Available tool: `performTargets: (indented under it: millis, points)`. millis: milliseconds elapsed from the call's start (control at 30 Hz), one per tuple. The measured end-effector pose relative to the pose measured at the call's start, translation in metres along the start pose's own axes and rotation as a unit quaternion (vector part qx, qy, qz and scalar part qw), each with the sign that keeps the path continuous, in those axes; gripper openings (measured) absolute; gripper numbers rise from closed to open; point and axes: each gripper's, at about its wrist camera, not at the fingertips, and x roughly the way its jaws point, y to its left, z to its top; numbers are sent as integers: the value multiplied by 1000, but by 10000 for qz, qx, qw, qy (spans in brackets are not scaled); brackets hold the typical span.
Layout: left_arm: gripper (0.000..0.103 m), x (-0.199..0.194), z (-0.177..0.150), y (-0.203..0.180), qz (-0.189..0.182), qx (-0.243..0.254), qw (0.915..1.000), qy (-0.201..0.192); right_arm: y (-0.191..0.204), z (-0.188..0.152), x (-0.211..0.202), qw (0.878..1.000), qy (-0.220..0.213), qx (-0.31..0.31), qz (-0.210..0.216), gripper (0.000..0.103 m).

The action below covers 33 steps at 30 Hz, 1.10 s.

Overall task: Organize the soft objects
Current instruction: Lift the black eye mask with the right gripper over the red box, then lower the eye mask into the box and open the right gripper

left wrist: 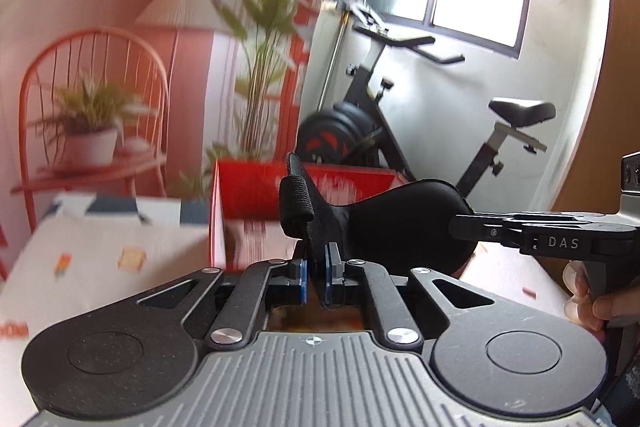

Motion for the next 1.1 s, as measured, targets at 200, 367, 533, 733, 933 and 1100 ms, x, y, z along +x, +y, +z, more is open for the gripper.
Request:
performTargets:
  millis: [200,367,533,733,933,1100]
  points:
    - [9,37,36,-5,-57,12,9999,125,-8,38,29,9995,92,-110,-279,14]
    - [9,91,47,0,-98,-145,9974,693,-19,52,65,9979,435,-61,-475,13]
    - [9,142,35,0,-228,-260,9870,1567,-32,45,106,9928,1019,53,-625,12]
    - [9,179,16,10,-195,-377,9721,2306,-47,28,142,9820,1746,269,-668,12]
    - [9,199,9,16,-204,-459,9615,2702,-54,11,156,9752,2043,483,-697,12]
    - [9,202,10,10,-181,-360,9627,2676,-58,7,158,9733,2098,529,-770,13]
